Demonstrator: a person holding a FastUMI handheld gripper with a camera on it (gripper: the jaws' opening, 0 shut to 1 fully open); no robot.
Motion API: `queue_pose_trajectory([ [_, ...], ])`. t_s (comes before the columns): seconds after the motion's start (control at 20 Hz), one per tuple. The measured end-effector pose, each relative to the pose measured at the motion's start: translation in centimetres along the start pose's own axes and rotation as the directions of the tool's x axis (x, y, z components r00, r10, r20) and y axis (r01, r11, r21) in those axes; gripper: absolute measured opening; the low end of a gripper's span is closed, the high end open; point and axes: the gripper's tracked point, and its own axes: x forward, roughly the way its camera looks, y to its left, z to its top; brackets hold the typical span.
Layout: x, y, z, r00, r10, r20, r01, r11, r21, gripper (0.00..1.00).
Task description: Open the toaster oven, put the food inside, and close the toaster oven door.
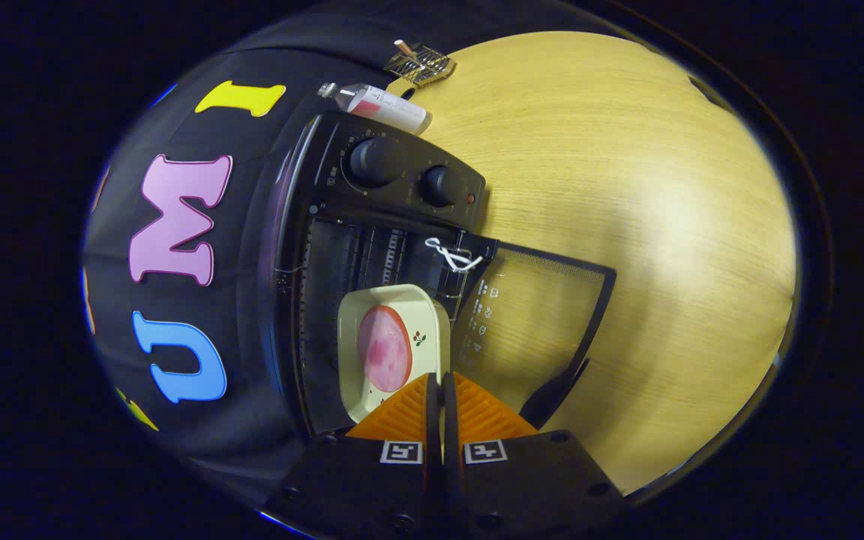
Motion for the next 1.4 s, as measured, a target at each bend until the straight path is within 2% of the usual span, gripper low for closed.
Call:
queue_pose_trajectory([
  [0.2, 2.0, 0.5, -0.8, 0.998, -0.049, 0.047, 0.044, 0.995, 0.094, 0.06],
  [0.65, 4.0, 2.0, -1.7, 0.995, -0.066, 0.074, 0.049, 0.976, 0.213, 0.06],
  [1.0, 4.6, 2.0, -2.3, 0.997, -0.061, 0.044, 0.050, 0.975, 0.217, 0.06],
  [1.1, 4.6, 2.2, -2.3, 0.998, -0.042, 0.044, 0.031, 0.973, 0.227, 0.11],
  [1.25, 3.9, 2.3, -2.8, 1.000, -0.015, 0.024, 0.010, 0.977, 0.211, 0.30],
  [1.3, 3.7, 2.2, -3.3, 1.000, -0.009, 0.002, 0.009, 0.980, 0.199, 0.34],
  [1.4, 2.8, 2.2, -3.6, 0.999, 0.013, -0.035, -0.006, 0.984, 0.180, 0.58],
])
